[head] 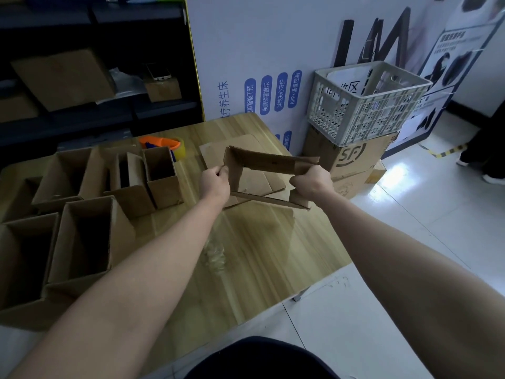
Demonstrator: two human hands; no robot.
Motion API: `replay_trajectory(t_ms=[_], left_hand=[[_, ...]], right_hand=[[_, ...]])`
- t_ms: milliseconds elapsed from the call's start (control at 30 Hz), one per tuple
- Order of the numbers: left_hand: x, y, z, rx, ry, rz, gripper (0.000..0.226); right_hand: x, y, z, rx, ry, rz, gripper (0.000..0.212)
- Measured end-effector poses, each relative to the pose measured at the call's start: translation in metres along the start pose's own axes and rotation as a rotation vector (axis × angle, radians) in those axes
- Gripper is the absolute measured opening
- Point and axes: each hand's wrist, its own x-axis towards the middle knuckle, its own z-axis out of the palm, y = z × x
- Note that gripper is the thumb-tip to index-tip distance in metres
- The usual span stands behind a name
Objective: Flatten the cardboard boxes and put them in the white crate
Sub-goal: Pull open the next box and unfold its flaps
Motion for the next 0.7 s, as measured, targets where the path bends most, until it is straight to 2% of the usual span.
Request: replay_trajectory(t_ms=[100, 167, 233, 333, 367, 467, 533, 600, 667, 700], left_hand=[[0.004, 0.004, -0.004, -0.243, -0.207, -0.241, 0.052], [0.003, 0.008, -0.005, -0.484, -0.354, -0.306, 0.061], [0.003, 0.016, 0.000, -0.714, -0.385, -0.314, 0.065], [0.002, 0.032, 0.011, -0.711, -0.390, -0.371, 0.078], [0.002, 0.034, 0.015, -0.652, -0.370, -0.391, 0.074], [0.005, 0.024, 0.021, -0.569, -0.217, -0.425, 0.022], [0.007, 0.013, 0.022, -0.577, -0.175, -0.455, 0.025], [0.008, 0.002, 0.024, -0.574, -0.193, -0.456, 0.038], [0.006, -0.004, 0.026, -0.524, -0.232, -0.455, 0.046], [0.003, -0.006, 0.027, -0.489, -0.250, -0.456, 0.049]], right_hand=[[-0.003, -0.010, -0.008, 0.070, -0.039, -0.003, 0.007], [-0.009, -0.014, -0.012, -0.022, -0.114, -0.055, 0.013], [-0.019, -0.018, -0.013, -0.191, -0.253, -0.184, 0.019], [-0.035, -0.026, -0.008, -0.270, -0.385, -0.313, 0.025], [-0.038, -0.028, -0.008, -0.263, -0.401, -0.333, 0.023], [-0.040, -0.026, -0.012, -0.142, -0.549, -0.313, 0.015], [-0.036, -0.016, -0.014, -0.005, -0.623, -0.240, 0.023], [-0.026, -0.002, -0.012, -0.025, -0.427, -0.234, 0.035], [-0.014, 0.012, -0.009, -0.202, -0.174, -0.197, 0.054], [-0.010, 0.021, -0.008, -0.276, -0.122, -0.142, 0.064]])
